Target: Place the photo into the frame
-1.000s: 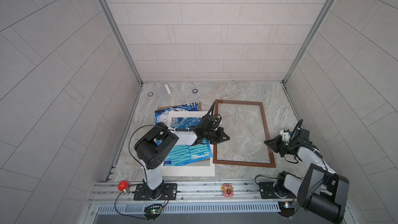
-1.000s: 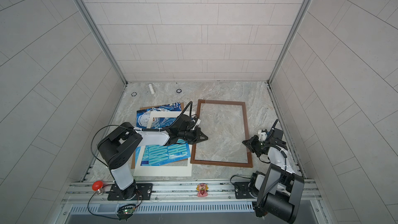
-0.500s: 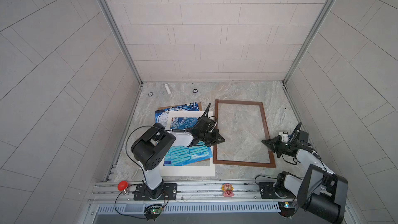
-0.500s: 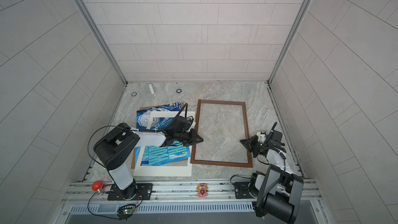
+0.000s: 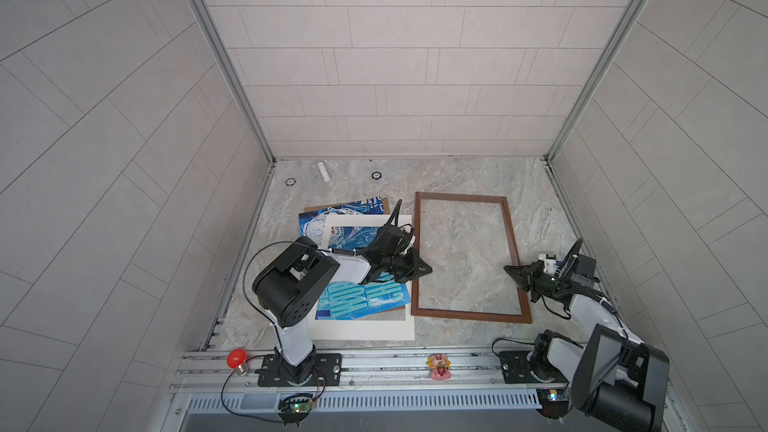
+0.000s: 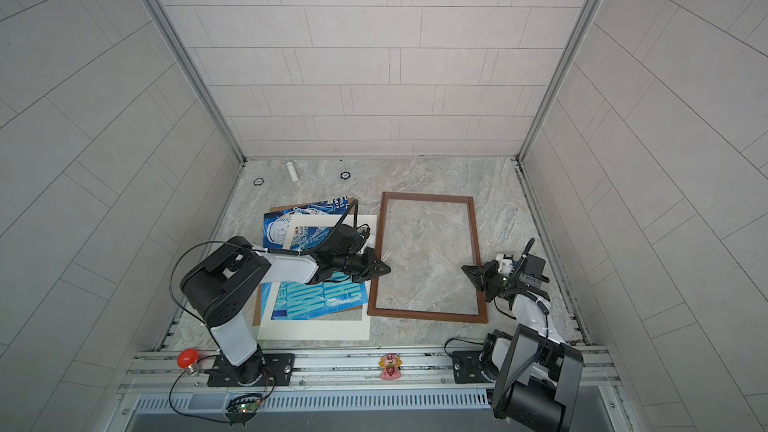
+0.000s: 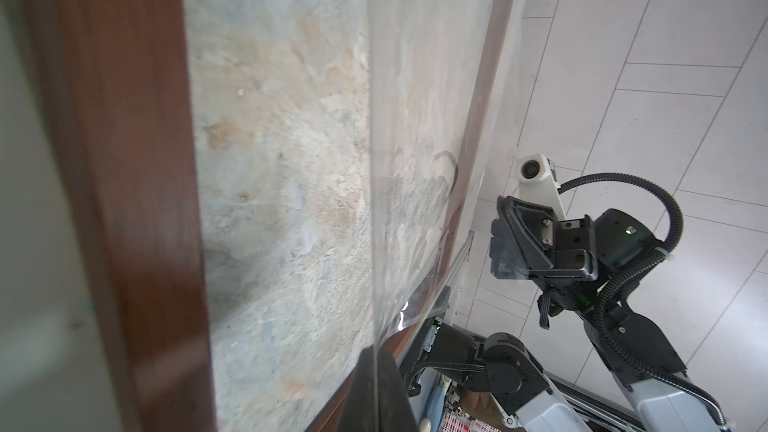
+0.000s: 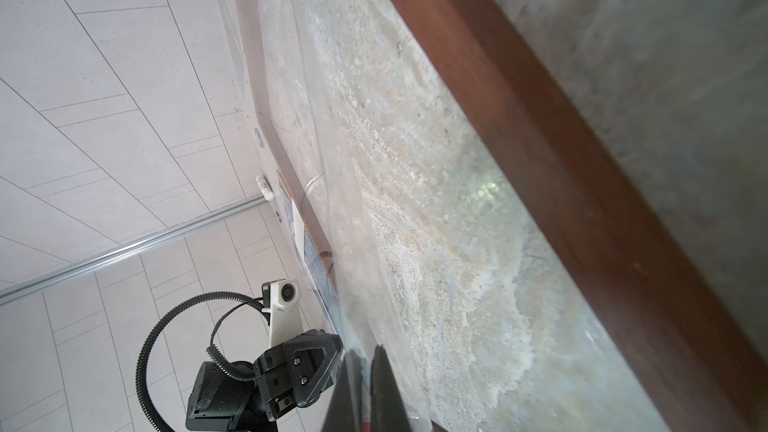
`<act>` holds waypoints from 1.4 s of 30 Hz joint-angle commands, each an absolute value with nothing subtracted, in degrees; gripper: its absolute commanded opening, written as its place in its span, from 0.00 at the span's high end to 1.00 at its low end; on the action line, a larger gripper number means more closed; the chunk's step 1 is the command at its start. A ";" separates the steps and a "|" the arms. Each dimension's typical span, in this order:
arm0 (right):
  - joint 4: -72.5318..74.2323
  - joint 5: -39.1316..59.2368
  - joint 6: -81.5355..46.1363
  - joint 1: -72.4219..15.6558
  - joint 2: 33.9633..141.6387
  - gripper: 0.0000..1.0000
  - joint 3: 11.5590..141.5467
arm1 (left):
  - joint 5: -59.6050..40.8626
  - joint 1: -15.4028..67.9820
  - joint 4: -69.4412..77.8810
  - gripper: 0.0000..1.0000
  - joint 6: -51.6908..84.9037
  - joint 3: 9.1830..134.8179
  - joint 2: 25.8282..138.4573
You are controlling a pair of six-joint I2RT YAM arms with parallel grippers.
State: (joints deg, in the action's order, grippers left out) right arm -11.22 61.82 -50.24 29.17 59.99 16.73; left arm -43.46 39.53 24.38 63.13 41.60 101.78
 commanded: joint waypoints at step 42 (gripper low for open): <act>-17.47 64.07 -50.38 25.52 53.48 1.00 15.06 | -46.56 39.78 22.44 1.00 62.40 41.01 103.33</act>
State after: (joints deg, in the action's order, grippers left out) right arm -12.99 63.86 -52.71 26.13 54.06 14.09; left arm -45.04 39.53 23.03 63.40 40.80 104.68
